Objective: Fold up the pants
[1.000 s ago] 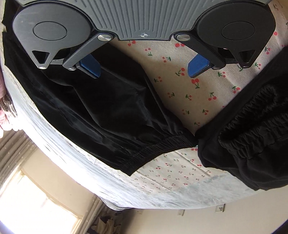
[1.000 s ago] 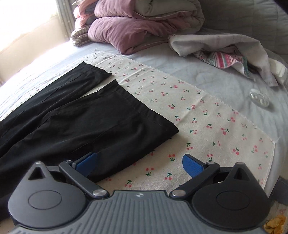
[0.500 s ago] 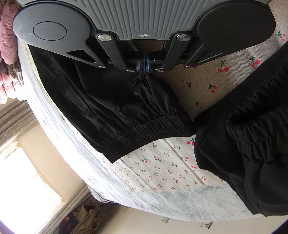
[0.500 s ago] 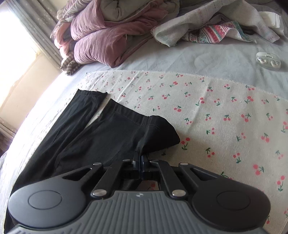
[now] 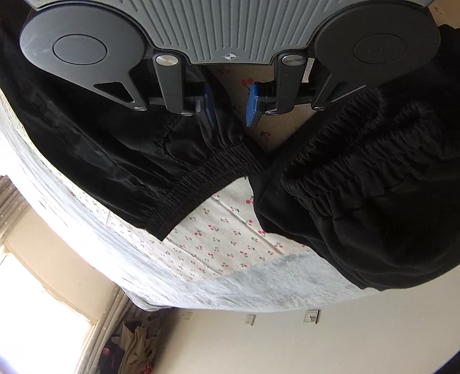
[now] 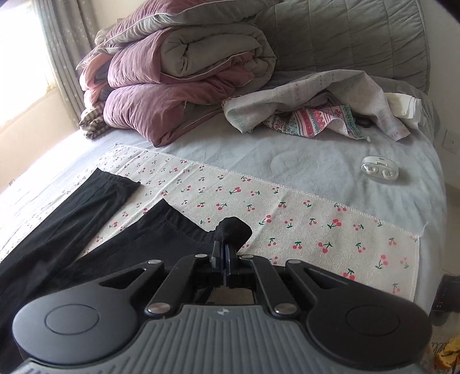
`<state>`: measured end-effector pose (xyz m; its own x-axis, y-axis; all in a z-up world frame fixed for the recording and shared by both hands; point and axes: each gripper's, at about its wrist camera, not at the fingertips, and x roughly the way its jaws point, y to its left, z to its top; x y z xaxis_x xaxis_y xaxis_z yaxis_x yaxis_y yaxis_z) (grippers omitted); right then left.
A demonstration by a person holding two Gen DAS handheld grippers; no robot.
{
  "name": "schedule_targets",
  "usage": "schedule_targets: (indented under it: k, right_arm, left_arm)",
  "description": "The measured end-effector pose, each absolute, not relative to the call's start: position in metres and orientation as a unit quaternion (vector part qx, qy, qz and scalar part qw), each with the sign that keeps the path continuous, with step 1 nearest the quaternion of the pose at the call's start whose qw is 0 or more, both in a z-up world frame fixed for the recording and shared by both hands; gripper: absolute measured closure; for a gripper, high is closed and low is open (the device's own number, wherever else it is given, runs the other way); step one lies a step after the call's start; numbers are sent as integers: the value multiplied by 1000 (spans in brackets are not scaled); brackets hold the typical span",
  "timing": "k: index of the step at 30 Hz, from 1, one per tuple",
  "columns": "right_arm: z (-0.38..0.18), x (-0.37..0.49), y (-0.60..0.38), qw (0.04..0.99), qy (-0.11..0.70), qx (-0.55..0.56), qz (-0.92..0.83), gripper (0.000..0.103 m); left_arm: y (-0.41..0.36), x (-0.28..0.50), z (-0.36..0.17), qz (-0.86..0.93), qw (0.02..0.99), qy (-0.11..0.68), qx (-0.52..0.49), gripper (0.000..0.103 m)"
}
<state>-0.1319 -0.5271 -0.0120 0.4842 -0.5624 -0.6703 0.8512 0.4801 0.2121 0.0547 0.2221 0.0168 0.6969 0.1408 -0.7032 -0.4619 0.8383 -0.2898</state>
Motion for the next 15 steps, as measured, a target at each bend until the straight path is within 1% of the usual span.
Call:
schedule_targets:
  k: [1,2,3,4,6,7,10,11,12,13,14,15]
  right_arm:
    - [-13,-132,-528,814,270,268,-439,103]
    - [-11,-136,-526,812,259,262,-452,103]
    - [-6,-141,-523,814,240,253,-465,103]
    - [-2,-144,-520,817,226,243,-472,98]
    - [5,-145,-511,831,205,233,-461,91]
    - [3,-140,-509,840,212,250,-432,86]
    - [-15,-107,-498,855,271,326,-300,84]
    - [-18,-93,-487,860,289,319,-275,84]
    - [-18,-80,-473,870,304,290,-258,84]
    - [-16,-67,-457,882,315,253,-242,82]
    - [-15,-57,-444,891,322,227,-224,79]
    - [-14,-47,-431,898,329,212,-199,70]
  left_arm:
    - [223,46,27,180,901,326,-224,71]
    - [222,39,36,192,909,298,-219,59]
    - [220,36,44,200,917,273,-213,53]
    - [217,38,51,199,923,259,-203,49]
    - [196,63,58,151,931,281,-177,49]
    - [186,74,57,128,931,295,-175,48]
    - [137,108,47,62,923,348,-155,47]
    - [125,115,44,48,922,357,-144,47]
    - [113,121,42,38,921,363,-132,47]
    - [101,129,41,29,922,368,-119,45]
    - [94,135,38,17,922,371,-112,40]
    - [86,143,34,3,922,372,-111,37]
